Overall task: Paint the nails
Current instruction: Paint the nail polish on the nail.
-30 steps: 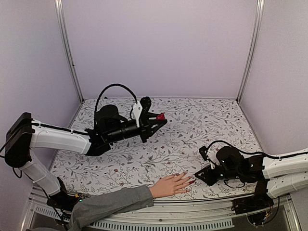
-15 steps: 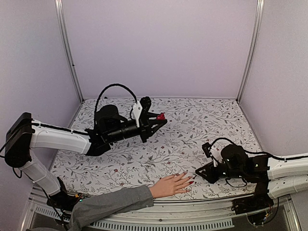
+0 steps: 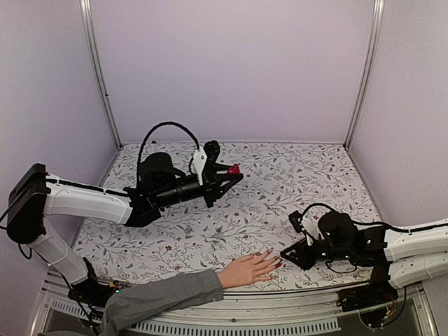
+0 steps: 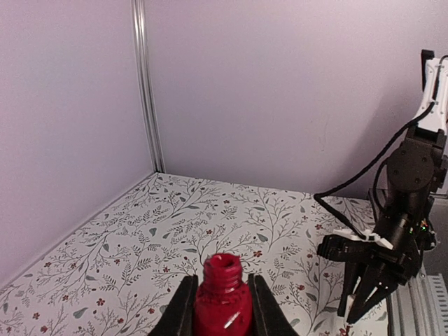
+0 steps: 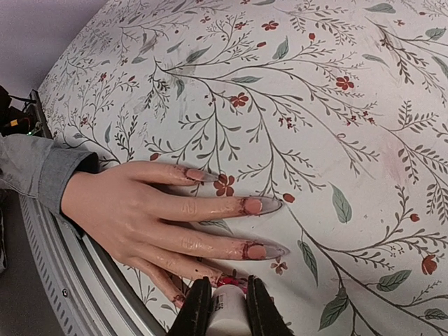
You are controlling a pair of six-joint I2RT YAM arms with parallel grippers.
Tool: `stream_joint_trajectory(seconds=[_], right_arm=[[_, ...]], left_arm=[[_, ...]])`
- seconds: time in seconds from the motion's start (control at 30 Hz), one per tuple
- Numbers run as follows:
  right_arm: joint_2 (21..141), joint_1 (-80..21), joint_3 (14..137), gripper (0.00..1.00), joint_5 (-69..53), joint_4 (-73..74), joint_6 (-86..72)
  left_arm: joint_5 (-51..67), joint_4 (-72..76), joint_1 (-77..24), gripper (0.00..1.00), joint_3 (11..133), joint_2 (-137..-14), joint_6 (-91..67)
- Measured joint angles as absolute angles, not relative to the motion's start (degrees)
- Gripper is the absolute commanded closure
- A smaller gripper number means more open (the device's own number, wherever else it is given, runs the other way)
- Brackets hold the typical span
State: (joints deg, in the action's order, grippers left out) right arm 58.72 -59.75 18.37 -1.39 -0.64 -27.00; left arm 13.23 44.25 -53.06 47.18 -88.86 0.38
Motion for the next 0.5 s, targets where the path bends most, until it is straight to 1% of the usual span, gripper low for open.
stream_joint_trajectory(seconds=[0.5], right_arm=[[60.8, -59.7, 18.4, 1.0, -2.2, -1.8, -27.0]], left_arm=[[13.2, 44.3, -53.1, 1.0, 47.2, -88.9, 0.4]])
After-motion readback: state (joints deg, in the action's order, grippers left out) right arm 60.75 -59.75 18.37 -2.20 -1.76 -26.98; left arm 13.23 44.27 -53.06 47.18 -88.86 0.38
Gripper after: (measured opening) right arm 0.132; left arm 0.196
